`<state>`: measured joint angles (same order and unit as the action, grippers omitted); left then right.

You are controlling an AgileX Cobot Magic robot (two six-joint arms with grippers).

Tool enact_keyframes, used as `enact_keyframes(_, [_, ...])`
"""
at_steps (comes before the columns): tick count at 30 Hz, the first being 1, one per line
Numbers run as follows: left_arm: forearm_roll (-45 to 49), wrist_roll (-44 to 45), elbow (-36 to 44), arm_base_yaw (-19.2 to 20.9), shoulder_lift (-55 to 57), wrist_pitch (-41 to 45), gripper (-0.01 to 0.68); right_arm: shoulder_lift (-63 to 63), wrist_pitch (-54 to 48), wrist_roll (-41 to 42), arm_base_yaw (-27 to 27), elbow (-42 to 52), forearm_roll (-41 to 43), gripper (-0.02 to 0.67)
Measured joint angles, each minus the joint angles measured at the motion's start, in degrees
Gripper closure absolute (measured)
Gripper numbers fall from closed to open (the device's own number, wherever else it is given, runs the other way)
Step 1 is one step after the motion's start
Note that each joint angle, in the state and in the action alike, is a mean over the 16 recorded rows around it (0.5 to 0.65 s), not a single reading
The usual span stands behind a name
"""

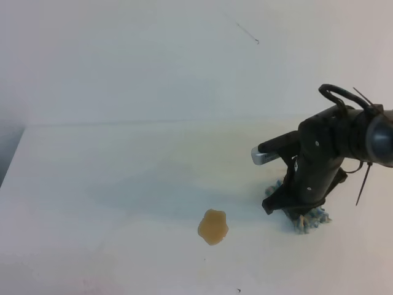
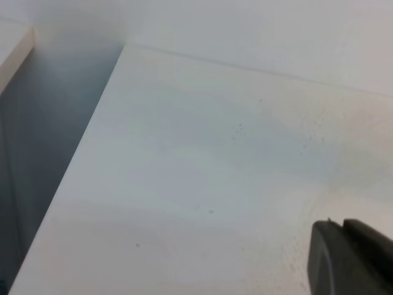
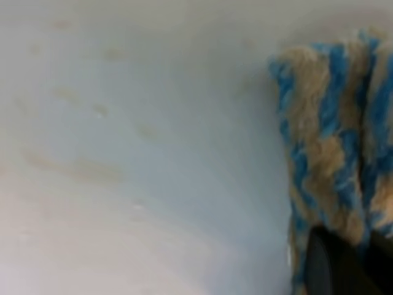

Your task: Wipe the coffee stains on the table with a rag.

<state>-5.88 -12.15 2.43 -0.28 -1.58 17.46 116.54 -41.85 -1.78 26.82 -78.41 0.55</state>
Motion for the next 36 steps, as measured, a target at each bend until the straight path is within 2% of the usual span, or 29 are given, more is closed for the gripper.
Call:
enact_keyframes(4, [0.0, 0.0, 0.0, 0.0, 0.0, 0.0, 0.672, -0.15, 0.89, 4.37, 0.21, -0.52, -6.02, 0.649])
enact_keyframes(11, [0.0, 0.0, 0.16, 0.0, -0.11, -0.06, 0.672, -0.29, 2.78, 12.66, 1.29, -1.76, -18.2, 0.649])
enact_keyframes(16, [0.0, 0.0, 0.16, 0.0, -0.11, -0.06, 0.672, 0.45, 3.32, 16.38, 2.41, -2.48, -23.85, 0.649])
enact_keyframes(36, [0.0, 0.0, 0.16, 0.0, -0.11, -0.06, 0.672, 3.56, 2.96, 18.03, 7.05, -3.14, -28.74, 0.647])
